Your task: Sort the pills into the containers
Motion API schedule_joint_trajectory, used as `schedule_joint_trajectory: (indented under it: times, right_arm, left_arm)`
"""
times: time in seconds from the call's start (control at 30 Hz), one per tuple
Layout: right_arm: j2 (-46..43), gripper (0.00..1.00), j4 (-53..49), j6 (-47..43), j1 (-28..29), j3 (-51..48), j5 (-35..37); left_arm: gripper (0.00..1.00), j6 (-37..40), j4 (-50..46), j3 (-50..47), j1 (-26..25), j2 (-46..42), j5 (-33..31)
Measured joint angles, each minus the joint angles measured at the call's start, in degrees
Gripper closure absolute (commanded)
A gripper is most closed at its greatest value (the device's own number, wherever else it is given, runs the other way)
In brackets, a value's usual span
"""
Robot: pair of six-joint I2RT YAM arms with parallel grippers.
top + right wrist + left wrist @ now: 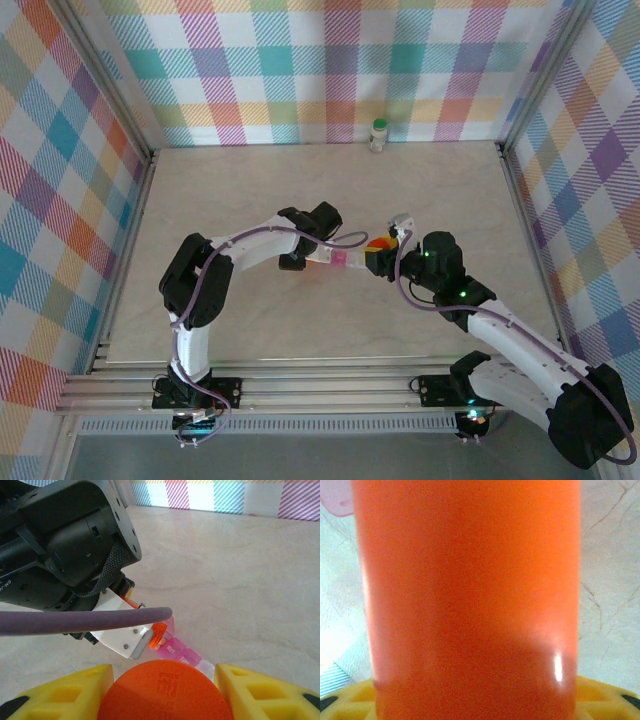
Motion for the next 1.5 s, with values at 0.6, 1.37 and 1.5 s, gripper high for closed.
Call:
schedule_joint_trajectory:
  times: [0.6,1.37,1.5]
  right_arm:
    - [0.9,1.00,0.0,0.0,0.0,0.0,-0.4]
    - [1.0,1.00,0.0,0.0,0.0,0.0,-0.4]
    - [1.0,1.00,0.0,0.0,0.0,0.0,-0.4]
  left_arm:
    - [1.00,-0.3,0.2,-1.9,0.7,-4.0,1.7]
    - [1.00,2.8,0.3,1.1,-0.8,1.9,-4.6]
    - [1.00,4.3,0.5,1.1,-1.1,1.9,-6.6]
